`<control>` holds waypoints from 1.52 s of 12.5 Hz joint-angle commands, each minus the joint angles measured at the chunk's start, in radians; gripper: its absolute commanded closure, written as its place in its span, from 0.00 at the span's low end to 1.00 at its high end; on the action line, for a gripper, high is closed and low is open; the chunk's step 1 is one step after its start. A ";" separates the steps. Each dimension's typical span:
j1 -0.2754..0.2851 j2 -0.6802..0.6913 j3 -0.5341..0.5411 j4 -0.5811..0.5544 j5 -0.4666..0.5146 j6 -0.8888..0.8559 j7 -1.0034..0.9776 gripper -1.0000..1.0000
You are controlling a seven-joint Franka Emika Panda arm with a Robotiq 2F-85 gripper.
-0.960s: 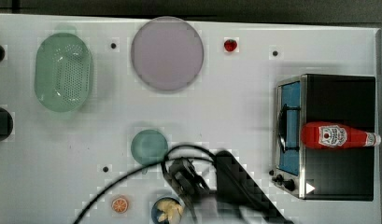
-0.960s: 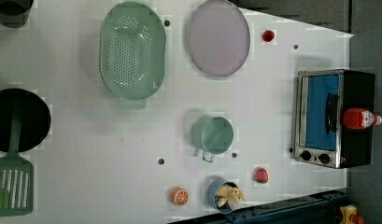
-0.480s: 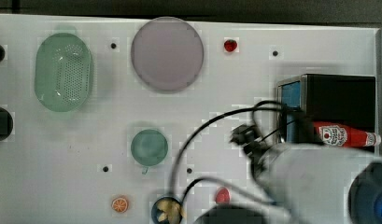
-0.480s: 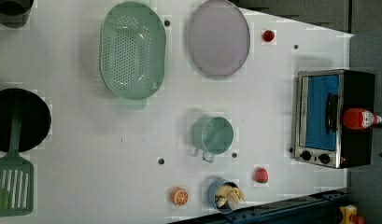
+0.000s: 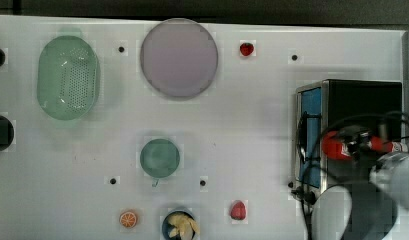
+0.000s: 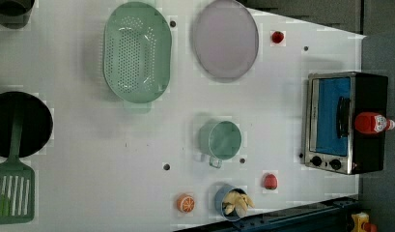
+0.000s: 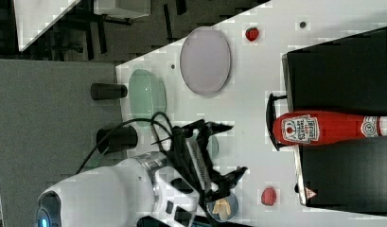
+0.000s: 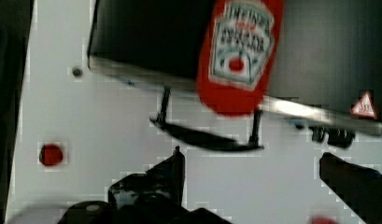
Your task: Pick Ketchup from oven and place it on table.
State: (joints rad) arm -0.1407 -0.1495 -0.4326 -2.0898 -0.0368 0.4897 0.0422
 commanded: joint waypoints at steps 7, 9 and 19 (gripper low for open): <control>0.034 0.248 -0.134 0.036 0.018 0.218 -0.040 0.00; 0.031 0.287 -0.146 0.035 0.100 0.219 -0.040 0.00; 0.051 0.259 -0.107 0.118 0.100 0.187 -0.041 0.50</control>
State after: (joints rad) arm -0.1180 0.1656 -0.5835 -2.0352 0.0684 0.7007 0.0250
